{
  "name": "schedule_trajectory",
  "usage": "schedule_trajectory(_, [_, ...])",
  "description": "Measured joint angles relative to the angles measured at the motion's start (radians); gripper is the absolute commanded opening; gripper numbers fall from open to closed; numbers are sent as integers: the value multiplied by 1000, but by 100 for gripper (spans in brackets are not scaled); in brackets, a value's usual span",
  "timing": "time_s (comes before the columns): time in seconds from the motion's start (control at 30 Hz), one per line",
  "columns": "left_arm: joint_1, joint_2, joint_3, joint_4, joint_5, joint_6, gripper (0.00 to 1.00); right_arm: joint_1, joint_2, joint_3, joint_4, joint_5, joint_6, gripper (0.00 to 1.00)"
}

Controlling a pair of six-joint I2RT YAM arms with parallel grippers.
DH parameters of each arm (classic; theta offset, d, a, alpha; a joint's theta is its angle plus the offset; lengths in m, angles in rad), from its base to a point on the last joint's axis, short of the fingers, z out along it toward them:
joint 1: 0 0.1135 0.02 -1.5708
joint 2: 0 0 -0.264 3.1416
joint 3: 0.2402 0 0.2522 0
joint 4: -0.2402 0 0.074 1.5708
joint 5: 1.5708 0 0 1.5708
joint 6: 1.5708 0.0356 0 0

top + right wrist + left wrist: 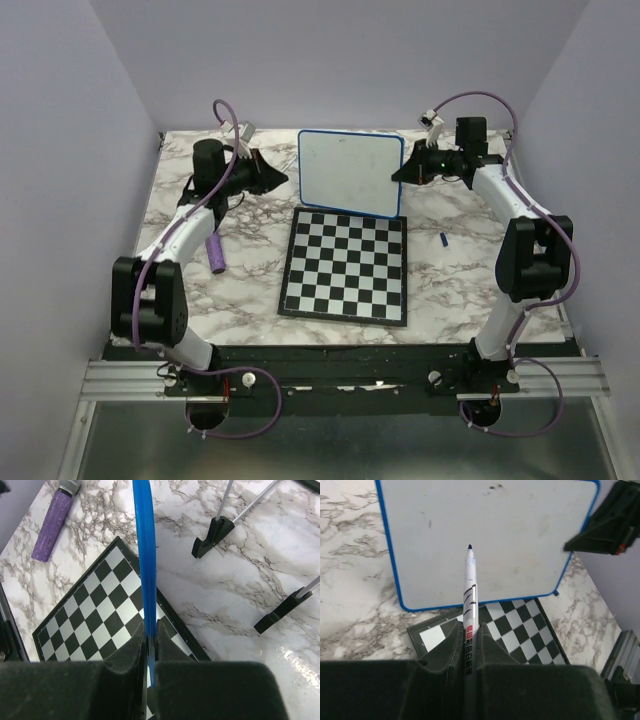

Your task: Write a sentence on the whiteboard

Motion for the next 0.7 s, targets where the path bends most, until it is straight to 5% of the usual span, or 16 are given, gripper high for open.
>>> schedule_trajectory(0.33, [-38, 330, 421, -331, -139, 107, 0, 0, 8, 24, -37, 0, -42, 0])
schedule_trajectory(0.7, [-55, 338, 415, -407, -138, 167, 0, -2, 34, 50, -64, -9, -55, 0])
